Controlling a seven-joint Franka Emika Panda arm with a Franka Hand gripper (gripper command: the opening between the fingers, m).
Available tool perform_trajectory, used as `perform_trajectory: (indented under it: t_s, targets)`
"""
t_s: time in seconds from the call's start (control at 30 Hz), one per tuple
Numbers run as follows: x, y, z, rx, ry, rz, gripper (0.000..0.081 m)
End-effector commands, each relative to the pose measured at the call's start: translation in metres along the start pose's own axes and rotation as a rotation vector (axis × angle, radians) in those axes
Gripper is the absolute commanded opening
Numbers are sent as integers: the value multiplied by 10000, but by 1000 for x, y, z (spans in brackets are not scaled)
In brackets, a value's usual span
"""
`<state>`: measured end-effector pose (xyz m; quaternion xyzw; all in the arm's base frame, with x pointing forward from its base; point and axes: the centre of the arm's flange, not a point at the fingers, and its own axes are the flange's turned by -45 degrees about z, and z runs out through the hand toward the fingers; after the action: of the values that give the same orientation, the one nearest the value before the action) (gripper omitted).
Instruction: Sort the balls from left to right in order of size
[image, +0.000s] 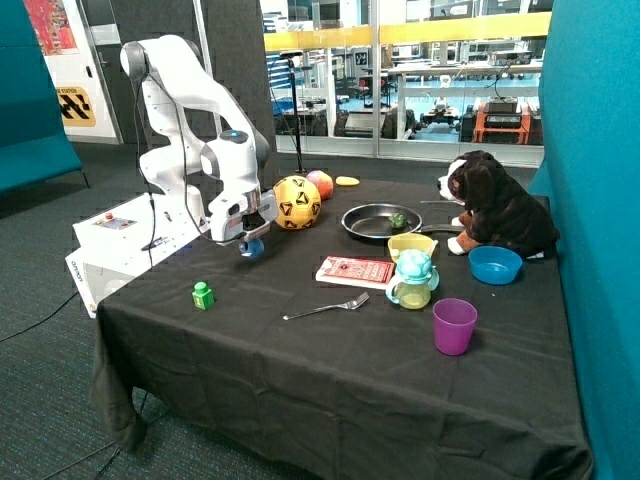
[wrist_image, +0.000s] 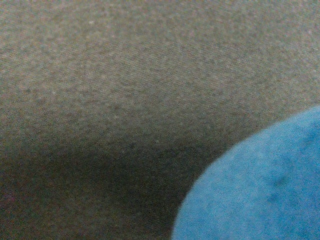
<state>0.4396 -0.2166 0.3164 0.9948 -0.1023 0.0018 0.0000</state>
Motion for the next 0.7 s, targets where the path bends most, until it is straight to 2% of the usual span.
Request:
perform_trajectory:
  t_s: [0.0, 0.3, 0.67]
  targets:
    - [0, -4, -3, -3, -36, -102, 808]
    - [-7, 8, -3, -4, -36, 271, 808]
    - [-13, 17, -2, -4, -36, 356, 808]
